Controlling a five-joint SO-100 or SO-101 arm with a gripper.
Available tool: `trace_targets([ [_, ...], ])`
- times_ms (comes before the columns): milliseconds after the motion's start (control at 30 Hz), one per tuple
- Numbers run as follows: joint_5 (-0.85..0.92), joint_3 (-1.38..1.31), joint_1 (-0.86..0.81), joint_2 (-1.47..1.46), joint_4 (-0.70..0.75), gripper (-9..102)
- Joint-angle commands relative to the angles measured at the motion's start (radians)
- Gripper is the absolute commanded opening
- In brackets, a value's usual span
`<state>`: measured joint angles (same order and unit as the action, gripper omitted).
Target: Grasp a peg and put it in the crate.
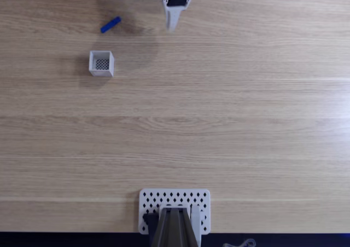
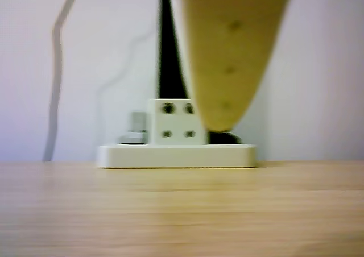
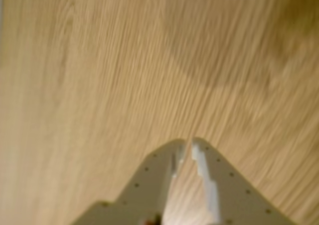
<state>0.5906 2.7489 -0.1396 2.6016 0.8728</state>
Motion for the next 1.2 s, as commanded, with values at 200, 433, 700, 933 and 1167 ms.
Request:
trace_targets([
  [200,0.644,-0.235,-0.419,-0.242,-0.084,-1],
  [433,0.795,-0.232,-0.606,-0.446,-0.327,0],
  [700,0.802,-0.227,-0.630,-0.548,-0.436,0],
  [933,0.807,-0.227,-0.627,-0.548,-0.439,11],
  [1167,0.811,-0.152,-0.618,-0.522,-0.446,15],
])
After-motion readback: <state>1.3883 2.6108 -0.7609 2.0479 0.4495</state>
